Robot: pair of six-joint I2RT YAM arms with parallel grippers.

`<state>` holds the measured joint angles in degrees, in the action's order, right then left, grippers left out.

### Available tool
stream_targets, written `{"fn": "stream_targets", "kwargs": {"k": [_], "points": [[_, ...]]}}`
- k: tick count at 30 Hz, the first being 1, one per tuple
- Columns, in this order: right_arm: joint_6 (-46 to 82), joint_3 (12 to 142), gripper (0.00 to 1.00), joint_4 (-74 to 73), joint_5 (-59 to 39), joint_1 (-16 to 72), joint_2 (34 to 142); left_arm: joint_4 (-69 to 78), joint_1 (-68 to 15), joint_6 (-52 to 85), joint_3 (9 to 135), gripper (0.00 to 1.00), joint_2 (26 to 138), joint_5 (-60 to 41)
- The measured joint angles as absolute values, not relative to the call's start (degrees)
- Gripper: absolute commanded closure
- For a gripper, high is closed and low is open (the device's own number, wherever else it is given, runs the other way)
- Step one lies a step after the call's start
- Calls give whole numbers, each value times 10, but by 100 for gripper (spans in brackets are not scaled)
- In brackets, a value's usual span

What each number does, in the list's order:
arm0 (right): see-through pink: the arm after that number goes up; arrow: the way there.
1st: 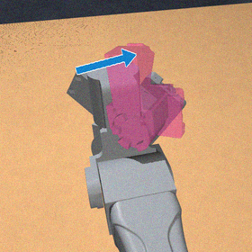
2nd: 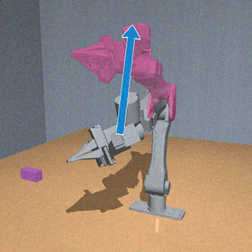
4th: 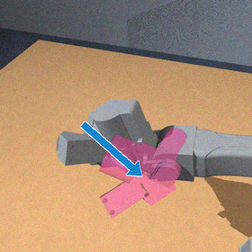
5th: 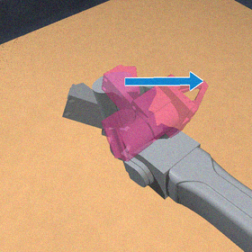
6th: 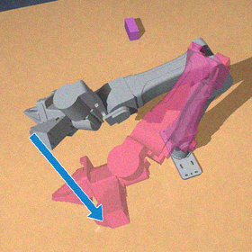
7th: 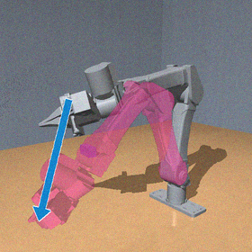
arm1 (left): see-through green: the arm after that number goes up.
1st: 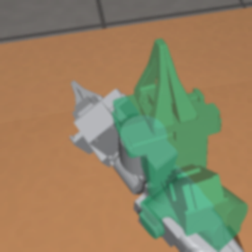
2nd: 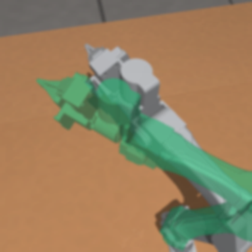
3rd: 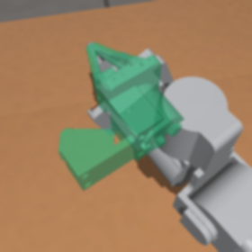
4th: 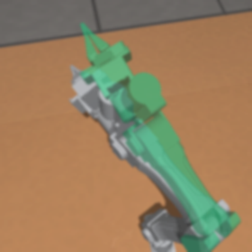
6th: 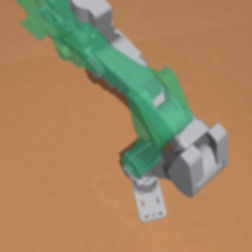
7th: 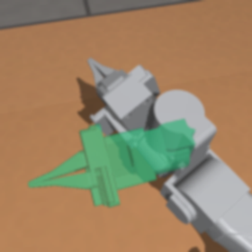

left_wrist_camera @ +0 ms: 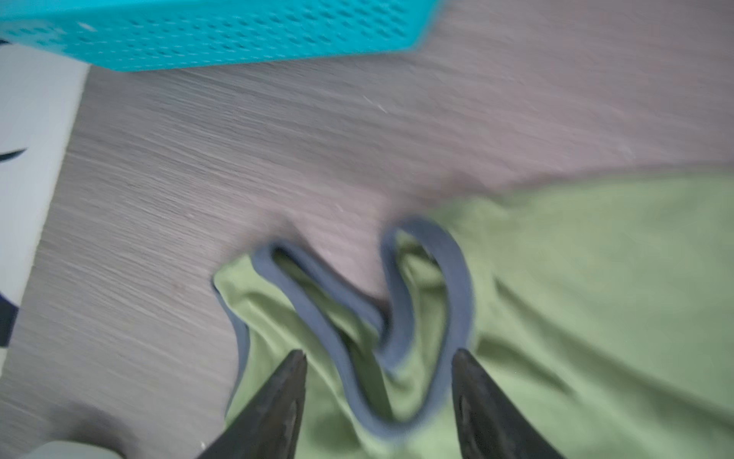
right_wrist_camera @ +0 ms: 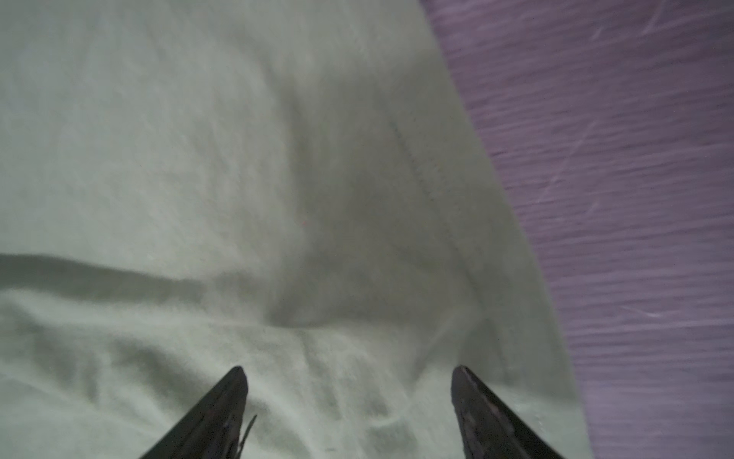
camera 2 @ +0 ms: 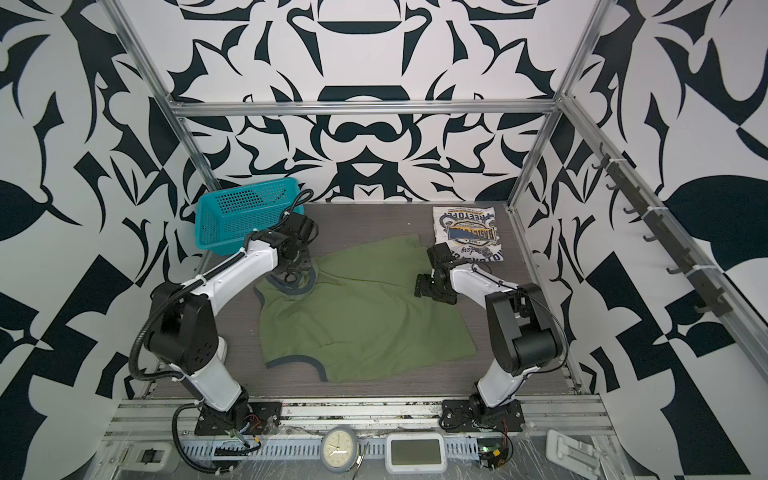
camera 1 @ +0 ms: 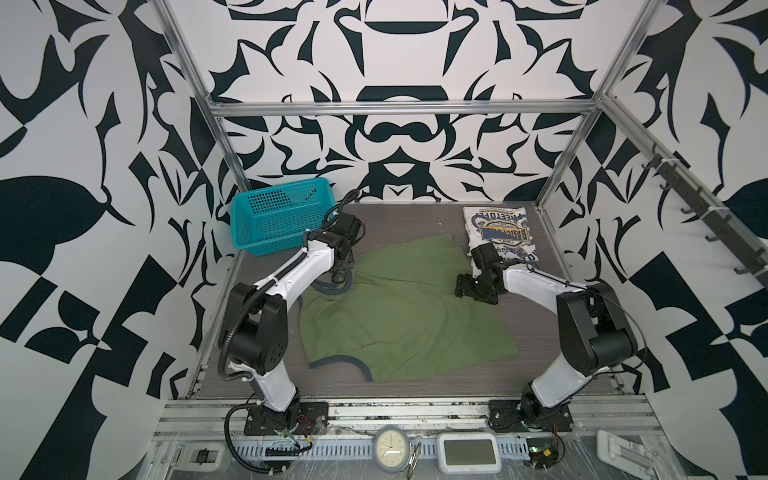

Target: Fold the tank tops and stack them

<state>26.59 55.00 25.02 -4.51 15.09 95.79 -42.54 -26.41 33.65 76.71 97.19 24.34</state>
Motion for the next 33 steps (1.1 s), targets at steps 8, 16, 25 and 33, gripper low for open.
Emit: {"fn": "stream_targets", "kwargs": {"k": [8,16,25,33], "points": [[280,555,19,246,-63,133,973,-406,-312,344,735,54,1028,131],[296,541,19,213,-90,62,966,-404,-255,345,791,56,1140,111],[302,526,18,200,-89,42,953,-402,-231,321,930,39,1223,120],[299,491,18,230,-87,39,902,-425,-282,361,762,25,977,186]]}}
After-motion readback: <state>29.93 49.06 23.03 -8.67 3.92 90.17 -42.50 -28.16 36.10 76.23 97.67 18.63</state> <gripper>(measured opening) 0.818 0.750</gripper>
